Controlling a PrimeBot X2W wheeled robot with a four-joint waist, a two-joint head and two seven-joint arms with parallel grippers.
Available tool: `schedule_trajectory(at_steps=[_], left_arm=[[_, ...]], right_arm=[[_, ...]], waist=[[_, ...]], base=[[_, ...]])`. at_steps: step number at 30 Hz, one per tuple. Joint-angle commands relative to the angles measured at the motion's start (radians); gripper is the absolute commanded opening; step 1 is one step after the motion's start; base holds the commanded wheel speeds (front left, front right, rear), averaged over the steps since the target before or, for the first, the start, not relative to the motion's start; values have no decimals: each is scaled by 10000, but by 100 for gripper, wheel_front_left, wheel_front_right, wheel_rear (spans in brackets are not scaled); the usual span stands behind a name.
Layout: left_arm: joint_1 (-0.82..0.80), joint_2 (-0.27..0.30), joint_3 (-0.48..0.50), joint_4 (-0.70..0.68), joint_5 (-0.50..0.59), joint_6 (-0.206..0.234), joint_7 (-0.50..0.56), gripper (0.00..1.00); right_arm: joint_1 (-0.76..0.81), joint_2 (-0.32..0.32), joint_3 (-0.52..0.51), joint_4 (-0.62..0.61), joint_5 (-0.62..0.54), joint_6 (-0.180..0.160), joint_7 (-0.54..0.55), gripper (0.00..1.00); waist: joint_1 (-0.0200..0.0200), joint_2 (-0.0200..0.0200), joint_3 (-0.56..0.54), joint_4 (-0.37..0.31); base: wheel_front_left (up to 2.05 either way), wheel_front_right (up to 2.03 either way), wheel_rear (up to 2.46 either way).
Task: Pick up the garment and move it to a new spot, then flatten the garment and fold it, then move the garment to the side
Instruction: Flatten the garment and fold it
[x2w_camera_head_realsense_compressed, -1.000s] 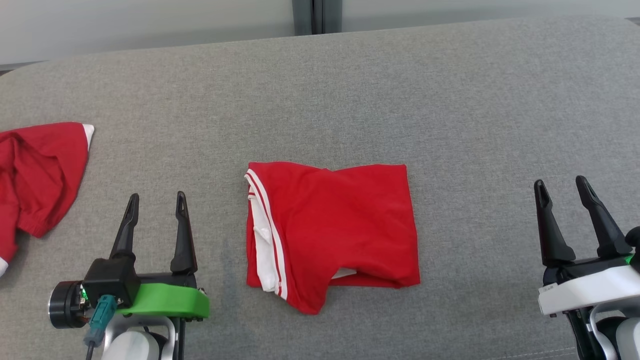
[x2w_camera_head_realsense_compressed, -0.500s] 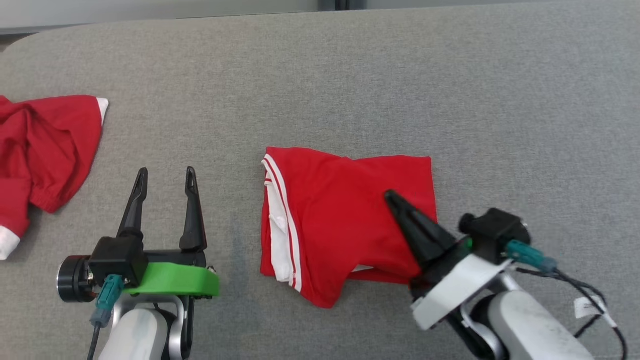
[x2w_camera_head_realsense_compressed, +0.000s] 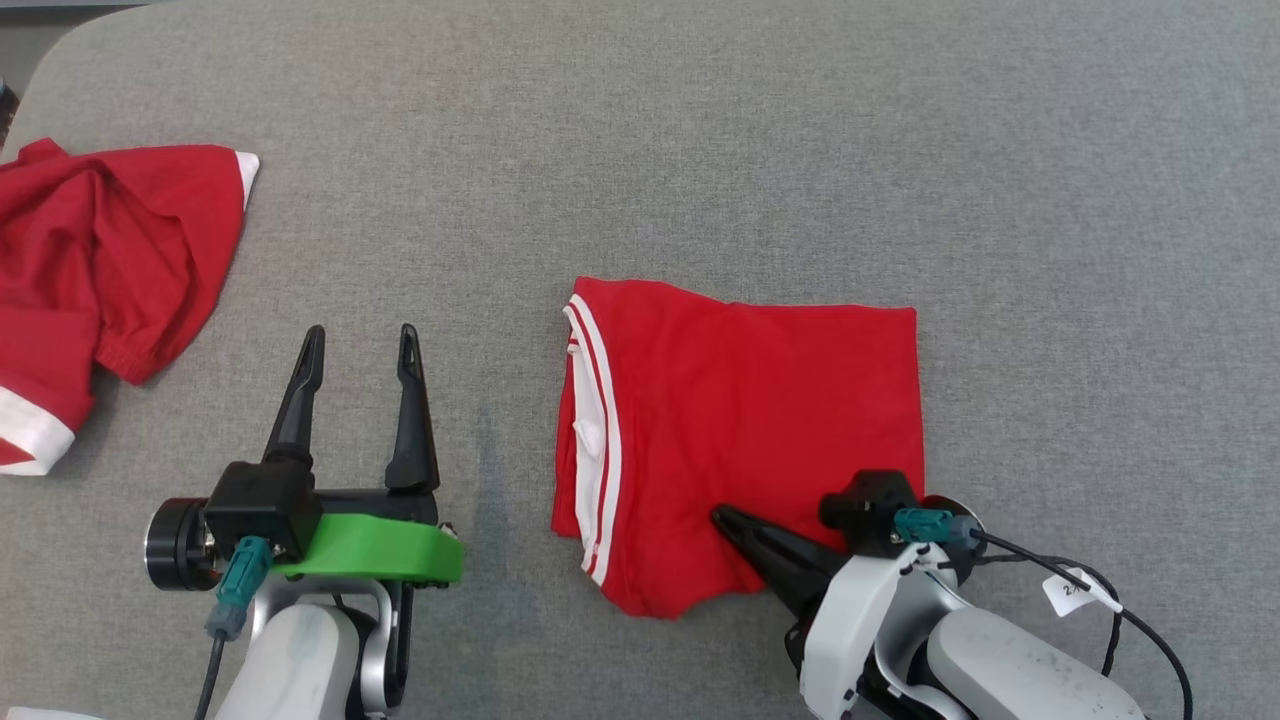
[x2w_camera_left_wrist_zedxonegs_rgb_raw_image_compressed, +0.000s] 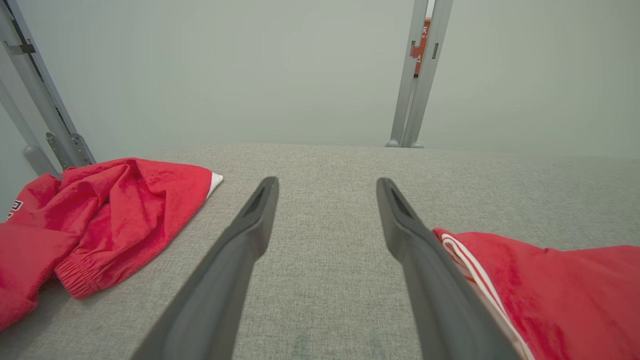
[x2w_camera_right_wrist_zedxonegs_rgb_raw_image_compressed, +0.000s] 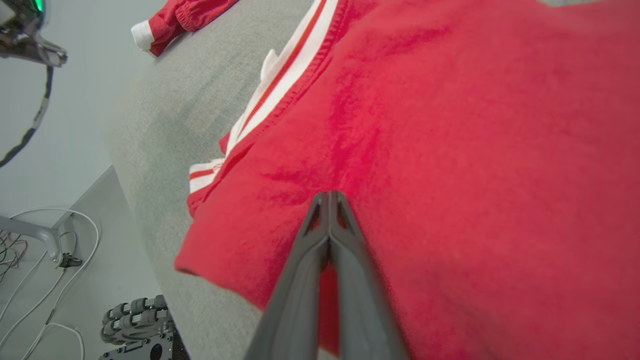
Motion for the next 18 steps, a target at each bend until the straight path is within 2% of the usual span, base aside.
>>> schedule_trajectory(at_steps=[1,9,12,13,14,15,18], left_arm=[[-167,-14,31,8,91,-42,-35,100],[-186,-211,121,47,181,-167,-36,100],[-101,-235,207,82,226,-198,-37,100],[-46,-232,249,86,248,-208,-37,100],[1,-214,293,96,250,-205,-38,100],[60,-190,341,100,268,-197,-38,100],[198,-122,462,105,313,-164,-37,100]], right_arm=[[-106,-54,91,100,98,0,26,0],[-213,88,940,916,478,-6,99,0],[-405,228,1001,571,512,0,-397,0],[-463,247,841,381,463,2,-657,9],[-490,250,698,221,379,2,-869,49],[-456,269,471,32,299,0,-1098,100],[-127,269,-357,-484,88,0,-1533,100]], waist=[[0,0,21,4],[0,0,129,6],[0,0,72,-53],[0,0,35,-87],[0,0,-11,-133],[0,0,-70,-192],[0,0,-257,-357]], base=[[0,0,0],[0,0,0],[0,0,0],[0,0,0],[0,0,0],[0,0,0],[0,0,0]])
